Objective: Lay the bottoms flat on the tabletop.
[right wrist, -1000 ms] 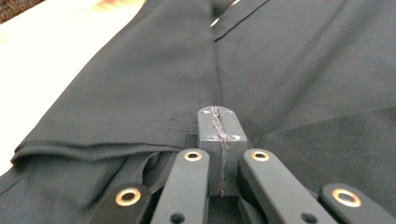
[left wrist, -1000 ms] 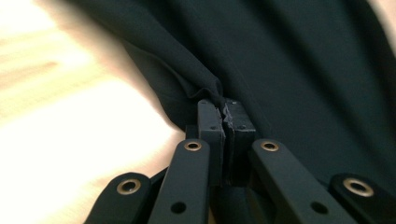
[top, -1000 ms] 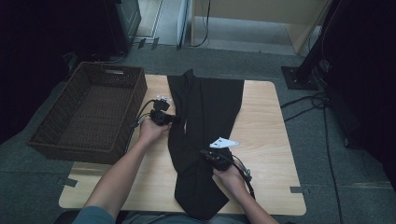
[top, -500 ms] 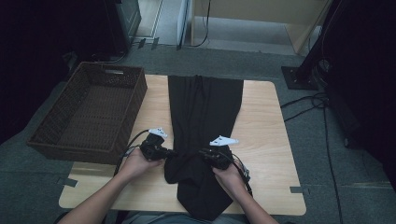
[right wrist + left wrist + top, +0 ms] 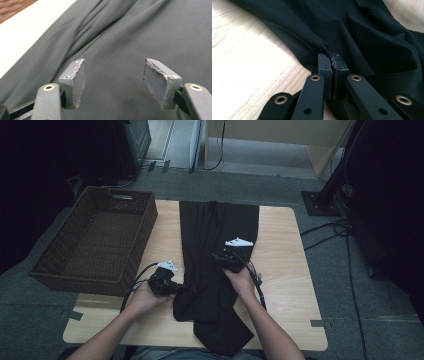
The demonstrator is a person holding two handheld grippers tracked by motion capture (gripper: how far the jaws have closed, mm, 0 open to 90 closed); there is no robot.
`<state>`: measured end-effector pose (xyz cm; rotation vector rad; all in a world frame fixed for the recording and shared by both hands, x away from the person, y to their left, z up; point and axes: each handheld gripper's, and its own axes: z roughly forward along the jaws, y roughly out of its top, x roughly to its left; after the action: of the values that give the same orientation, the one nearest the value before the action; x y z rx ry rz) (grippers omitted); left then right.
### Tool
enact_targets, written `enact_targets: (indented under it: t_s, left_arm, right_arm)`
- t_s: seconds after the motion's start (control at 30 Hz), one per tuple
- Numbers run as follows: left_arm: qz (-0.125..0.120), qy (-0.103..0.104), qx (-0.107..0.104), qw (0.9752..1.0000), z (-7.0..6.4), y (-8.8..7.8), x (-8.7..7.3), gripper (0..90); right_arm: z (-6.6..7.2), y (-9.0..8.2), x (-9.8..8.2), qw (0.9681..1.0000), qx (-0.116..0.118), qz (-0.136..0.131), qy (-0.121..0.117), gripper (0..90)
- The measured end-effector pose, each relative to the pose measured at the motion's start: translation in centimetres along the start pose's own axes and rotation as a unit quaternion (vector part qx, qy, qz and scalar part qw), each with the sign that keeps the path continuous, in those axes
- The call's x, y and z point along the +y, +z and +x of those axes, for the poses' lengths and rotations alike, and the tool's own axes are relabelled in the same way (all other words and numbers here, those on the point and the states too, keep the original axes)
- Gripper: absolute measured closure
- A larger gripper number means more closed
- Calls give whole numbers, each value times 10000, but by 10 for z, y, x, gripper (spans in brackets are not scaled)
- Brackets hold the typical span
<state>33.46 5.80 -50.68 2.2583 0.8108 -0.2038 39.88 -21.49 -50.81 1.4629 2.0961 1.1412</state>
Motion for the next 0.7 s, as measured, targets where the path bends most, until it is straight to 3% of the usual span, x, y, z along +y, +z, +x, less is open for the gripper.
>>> enact_targets:
  t_s: [0.17, 0.27, 0.37, 0.43, 0.6, 0.7]
  left_arm:
    - [13, -35, -85, 10000, 0, -4, -6, 882]
    - [-10, -63, -101, 9999, 0, -6, -8, 881]
    - [-2, -105, -129, 9999, 1, -8, -10, 881]
    - [6, -153, -159, 9998, 1, -10, -13, 881]
    - [48, -273, -240, 9993, 2, -14, -19, 878]
    - [-50, -401, -239, 9989, 6, -20, -24, 871]
  right_arm:
    - [1, 35, 15, 9994, -272, 106, 211, 325]
    - [9, 47, 20, 9988, -473, 54, 99, 317]
    - [17, 52, 22, 9967, -735, 157, -293, 339]
    - [15, 51, 21, 9974, -622, 127, -352, 434]
    - [11, 41, 14, 9975, -562, 52, -414, 884]
    - [7, 31, 7, 9974, -446, 61, -559, 900]
